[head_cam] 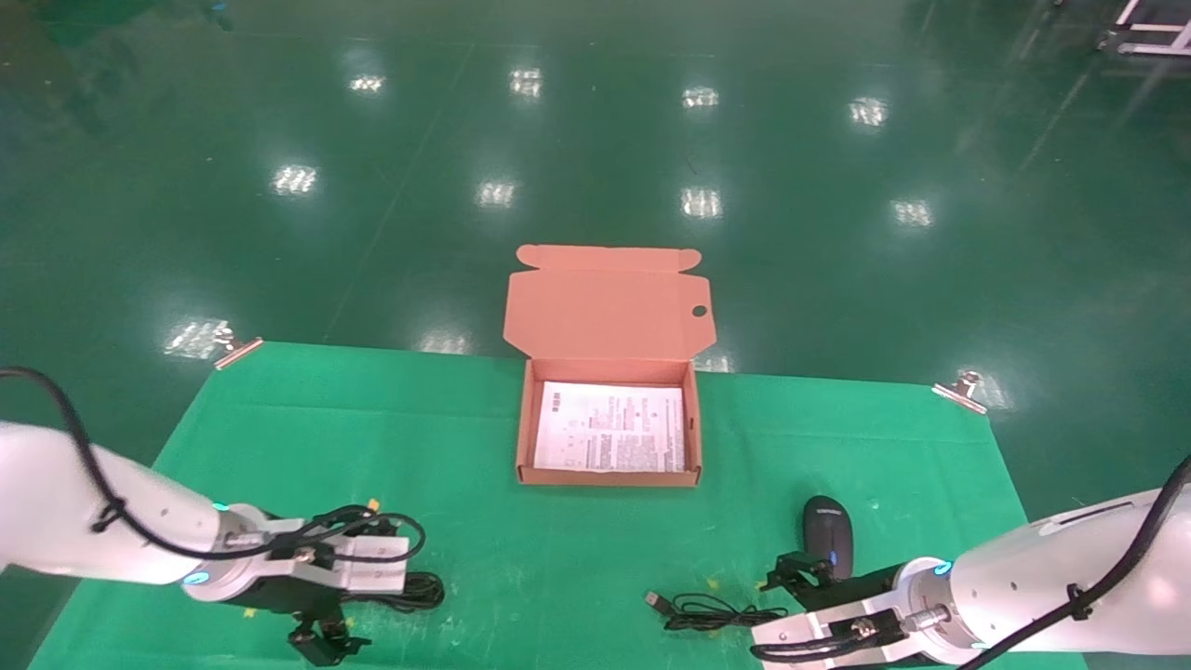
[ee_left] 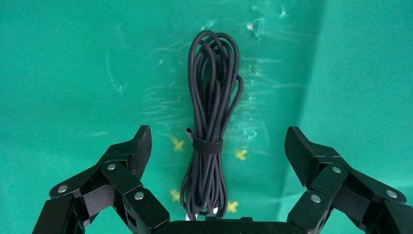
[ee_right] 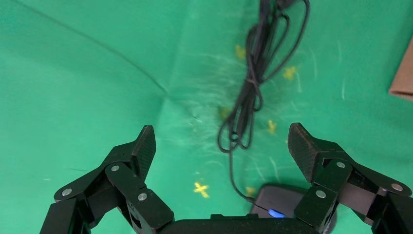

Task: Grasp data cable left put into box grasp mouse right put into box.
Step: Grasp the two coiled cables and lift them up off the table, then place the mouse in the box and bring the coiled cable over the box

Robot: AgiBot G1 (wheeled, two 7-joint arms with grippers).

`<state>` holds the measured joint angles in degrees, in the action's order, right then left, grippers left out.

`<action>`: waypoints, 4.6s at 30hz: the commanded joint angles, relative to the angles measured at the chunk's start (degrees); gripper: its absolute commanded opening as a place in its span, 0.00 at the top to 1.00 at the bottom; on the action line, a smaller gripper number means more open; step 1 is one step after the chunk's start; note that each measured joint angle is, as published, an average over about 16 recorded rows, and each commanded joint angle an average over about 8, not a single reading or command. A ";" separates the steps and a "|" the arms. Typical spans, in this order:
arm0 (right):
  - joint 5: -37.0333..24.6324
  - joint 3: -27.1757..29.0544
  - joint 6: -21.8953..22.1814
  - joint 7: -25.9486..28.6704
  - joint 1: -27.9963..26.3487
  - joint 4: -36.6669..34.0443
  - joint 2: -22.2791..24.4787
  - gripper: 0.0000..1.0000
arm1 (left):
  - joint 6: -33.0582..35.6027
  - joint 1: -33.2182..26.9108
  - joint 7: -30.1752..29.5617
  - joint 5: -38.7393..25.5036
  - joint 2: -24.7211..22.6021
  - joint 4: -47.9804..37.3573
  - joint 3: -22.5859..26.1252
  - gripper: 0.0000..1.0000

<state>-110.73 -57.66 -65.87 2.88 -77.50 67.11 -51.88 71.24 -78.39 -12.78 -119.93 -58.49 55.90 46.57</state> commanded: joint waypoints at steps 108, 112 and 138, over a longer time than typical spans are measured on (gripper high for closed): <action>13.71 15.89 18.25 -21.89 -31.26 -29.32 -19.87 1.00 | -19.13 -19.84 -2.10 -7.72 -4.34 5.07 -7.94 1.00; 14.64 16.28 18.24 -23.04 -31.50 -30.84 -20.53 1.00 | -19.21 -19.85 -1.95 -7.92 -4.37 4.99 -7.89 1.00; 17.05 14.18 18.39 -25.72 -21.79 -39.98 -25.29 1.00 | -13.03 -15.35 -8.31 -16.09 0.21 7.33 -5.54 1.00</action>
<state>-93.44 -43.64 -47.60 -22.70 -99.39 27.39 -77.09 58.05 -93.77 -20.84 -135.81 -58.36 63.23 41.00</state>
